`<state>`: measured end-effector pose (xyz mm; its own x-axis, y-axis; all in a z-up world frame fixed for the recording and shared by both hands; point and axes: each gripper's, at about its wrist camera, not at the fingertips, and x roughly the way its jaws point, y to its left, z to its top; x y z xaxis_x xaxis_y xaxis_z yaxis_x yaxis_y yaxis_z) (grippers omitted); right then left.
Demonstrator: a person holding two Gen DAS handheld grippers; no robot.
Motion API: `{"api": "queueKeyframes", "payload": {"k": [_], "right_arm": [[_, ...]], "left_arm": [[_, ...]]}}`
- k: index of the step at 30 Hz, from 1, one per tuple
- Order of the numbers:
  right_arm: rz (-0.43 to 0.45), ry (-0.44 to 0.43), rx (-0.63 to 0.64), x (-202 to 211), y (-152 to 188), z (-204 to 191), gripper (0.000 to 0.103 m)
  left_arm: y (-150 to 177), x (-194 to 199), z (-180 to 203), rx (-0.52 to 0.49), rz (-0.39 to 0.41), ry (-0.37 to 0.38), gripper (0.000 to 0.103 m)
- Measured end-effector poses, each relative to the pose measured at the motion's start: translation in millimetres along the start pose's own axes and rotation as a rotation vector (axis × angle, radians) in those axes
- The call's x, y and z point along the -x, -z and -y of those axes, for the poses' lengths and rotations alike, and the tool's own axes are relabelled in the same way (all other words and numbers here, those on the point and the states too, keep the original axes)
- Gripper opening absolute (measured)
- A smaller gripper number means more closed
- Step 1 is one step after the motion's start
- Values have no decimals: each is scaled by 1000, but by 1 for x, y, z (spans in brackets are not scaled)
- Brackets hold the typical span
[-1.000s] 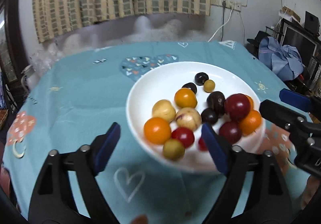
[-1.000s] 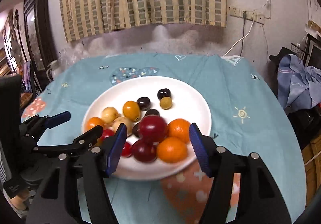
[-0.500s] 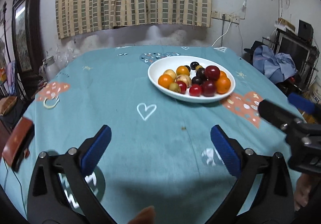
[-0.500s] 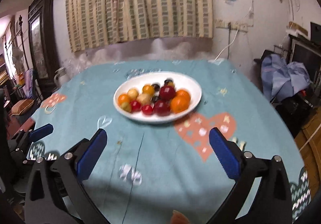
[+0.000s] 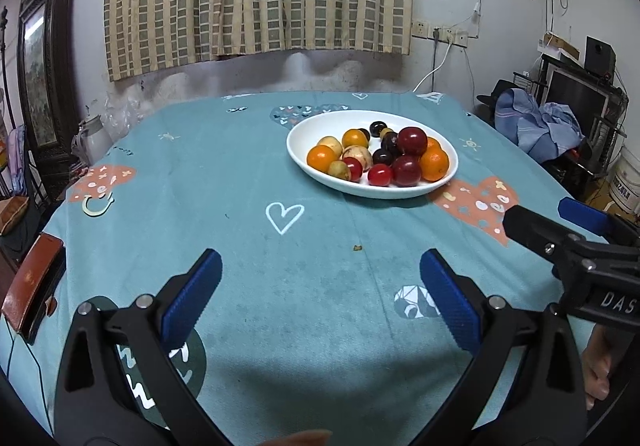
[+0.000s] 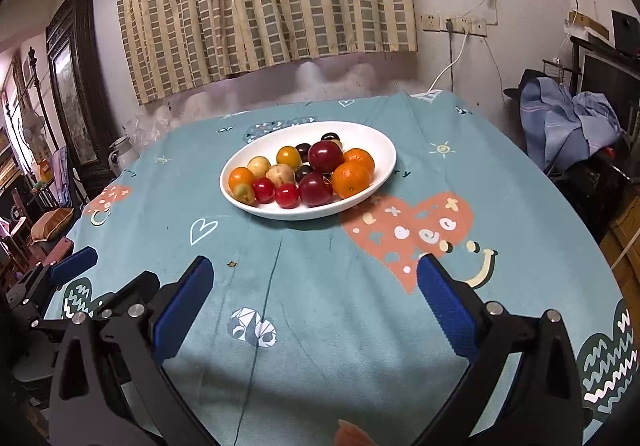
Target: Organize fruits
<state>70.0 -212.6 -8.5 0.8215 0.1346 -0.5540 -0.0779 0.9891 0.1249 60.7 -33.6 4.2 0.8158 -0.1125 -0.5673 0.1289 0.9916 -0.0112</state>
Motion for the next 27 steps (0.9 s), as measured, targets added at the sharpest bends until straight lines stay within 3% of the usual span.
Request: {"api": "queueKeyframes", "payload": {"k": [27], "right_arm": [[13, -4, 13, 2, -1, -4, 102]], "left_arm": [[4, 3, 8, -39, 16, -5, 101]]}}
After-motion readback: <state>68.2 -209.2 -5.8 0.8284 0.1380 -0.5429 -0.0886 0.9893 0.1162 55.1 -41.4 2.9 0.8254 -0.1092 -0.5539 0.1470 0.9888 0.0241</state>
